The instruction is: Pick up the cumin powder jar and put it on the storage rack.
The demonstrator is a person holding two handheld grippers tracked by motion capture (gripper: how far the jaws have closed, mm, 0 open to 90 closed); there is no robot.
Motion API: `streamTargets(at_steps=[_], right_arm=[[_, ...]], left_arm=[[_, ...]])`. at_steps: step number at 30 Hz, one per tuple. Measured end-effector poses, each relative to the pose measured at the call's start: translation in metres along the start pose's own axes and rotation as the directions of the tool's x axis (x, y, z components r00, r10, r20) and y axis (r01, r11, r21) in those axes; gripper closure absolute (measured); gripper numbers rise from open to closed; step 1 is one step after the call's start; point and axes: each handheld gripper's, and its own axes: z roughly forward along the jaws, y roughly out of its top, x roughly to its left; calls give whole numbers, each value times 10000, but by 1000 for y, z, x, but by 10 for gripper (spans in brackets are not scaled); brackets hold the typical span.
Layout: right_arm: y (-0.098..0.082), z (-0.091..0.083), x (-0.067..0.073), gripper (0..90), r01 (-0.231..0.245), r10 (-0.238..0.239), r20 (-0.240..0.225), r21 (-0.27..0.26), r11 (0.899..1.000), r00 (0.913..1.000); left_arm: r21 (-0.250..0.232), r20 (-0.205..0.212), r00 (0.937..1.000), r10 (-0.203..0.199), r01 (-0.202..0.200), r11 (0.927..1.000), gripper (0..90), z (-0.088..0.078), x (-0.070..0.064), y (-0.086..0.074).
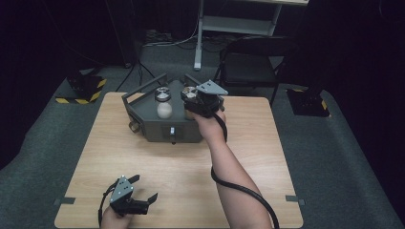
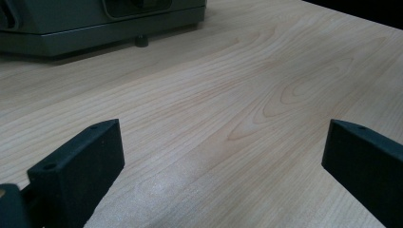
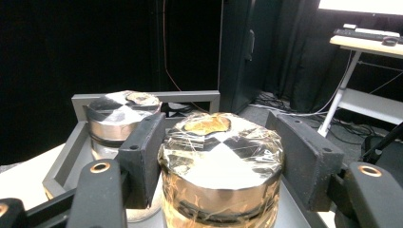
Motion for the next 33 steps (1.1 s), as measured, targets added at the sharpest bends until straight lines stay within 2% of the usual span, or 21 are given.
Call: streamTargets(at_steps=[8,16,33], right_arm=[[-2,11,0,366,21,-21,12,68,10000,10000],[-12,19,0,365,-13,12,-30,-68,10000,10000],[-24,17,-10,362,-462,454,-233,-312,9984,9987]], left_arm=[[5,13,10000,-9,9,10000,4,0,0,0],[-26,41,10000,-39,39,10000,4,0,1,-1],[30,40,10000,-5,4,10000,3,0,1,0]])
